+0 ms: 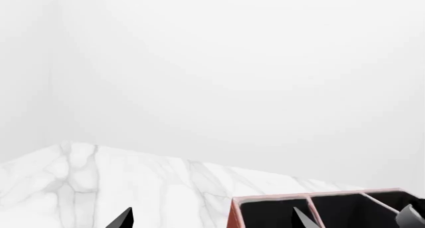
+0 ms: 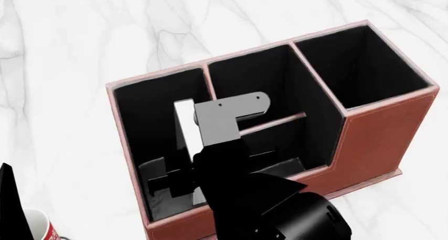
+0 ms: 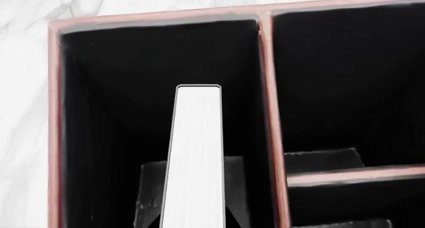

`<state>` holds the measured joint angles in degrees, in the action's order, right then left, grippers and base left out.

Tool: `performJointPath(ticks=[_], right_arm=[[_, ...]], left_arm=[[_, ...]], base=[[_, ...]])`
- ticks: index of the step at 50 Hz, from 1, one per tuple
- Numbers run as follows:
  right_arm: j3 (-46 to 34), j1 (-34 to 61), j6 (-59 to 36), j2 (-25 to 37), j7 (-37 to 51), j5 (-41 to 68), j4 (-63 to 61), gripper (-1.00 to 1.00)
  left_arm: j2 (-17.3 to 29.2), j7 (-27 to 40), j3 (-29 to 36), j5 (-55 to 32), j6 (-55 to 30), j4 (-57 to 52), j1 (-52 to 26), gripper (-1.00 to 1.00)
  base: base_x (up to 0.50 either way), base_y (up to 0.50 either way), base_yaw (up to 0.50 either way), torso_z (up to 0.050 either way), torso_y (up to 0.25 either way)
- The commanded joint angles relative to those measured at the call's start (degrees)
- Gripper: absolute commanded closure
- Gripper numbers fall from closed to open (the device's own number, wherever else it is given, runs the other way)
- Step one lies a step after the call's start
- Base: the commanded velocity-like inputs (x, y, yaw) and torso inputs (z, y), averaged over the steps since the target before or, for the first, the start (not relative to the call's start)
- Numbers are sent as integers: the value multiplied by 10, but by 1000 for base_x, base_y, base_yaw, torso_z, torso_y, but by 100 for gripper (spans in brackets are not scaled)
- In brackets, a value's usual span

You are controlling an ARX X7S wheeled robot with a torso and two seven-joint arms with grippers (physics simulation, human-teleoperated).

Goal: Pick up the book and place it in the left compartment of the caddy.

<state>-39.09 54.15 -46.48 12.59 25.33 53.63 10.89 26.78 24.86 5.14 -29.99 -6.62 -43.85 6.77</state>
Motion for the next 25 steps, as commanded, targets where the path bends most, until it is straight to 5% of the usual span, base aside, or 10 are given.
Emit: performJointPath(ticks=[1,25], right_arm=[[-2,8,17,-10,-20,-30,20,100],[-6,12,31,-14,-29,-33,39,100]], left_arm=[[2,2,-1,-3,1,1,0,-100],[2,1,3,-1,7,10,-2,-100]], base=[[0,0,0,0,10],[0,0,0,0,1]])
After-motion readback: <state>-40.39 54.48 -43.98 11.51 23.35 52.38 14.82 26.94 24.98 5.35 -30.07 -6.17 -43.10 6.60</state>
